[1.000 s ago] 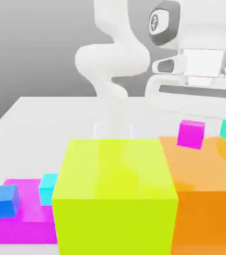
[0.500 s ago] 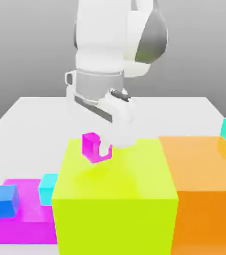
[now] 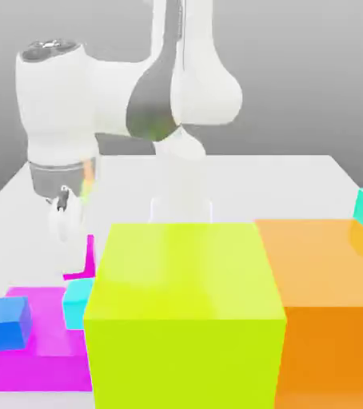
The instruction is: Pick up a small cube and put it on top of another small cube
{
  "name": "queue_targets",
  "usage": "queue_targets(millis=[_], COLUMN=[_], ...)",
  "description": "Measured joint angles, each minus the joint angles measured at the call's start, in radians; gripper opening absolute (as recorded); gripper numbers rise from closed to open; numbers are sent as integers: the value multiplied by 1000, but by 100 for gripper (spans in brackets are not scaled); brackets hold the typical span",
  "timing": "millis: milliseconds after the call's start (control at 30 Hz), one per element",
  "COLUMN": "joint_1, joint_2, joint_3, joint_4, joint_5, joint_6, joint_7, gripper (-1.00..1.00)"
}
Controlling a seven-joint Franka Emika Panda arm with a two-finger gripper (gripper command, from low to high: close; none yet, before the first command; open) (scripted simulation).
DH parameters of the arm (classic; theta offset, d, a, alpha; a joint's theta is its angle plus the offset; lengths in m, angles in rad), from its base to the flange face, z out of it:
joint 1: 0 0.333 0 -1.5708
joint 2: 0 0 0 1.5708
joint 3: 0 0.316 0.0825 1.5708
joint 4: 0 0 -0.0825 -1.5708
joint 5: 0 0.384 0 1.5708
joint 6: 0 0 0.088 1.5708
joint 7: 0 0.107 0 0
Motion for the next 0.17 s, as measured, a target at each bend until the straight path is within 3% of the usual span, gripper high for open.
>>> queue_targets(millis=[167], joint_1=[1], joint_2=[16], joint_3=[0], joint_4=[-4], joint_5=[3], joint_6=[19], joint_7=[-1], gripper=[100])
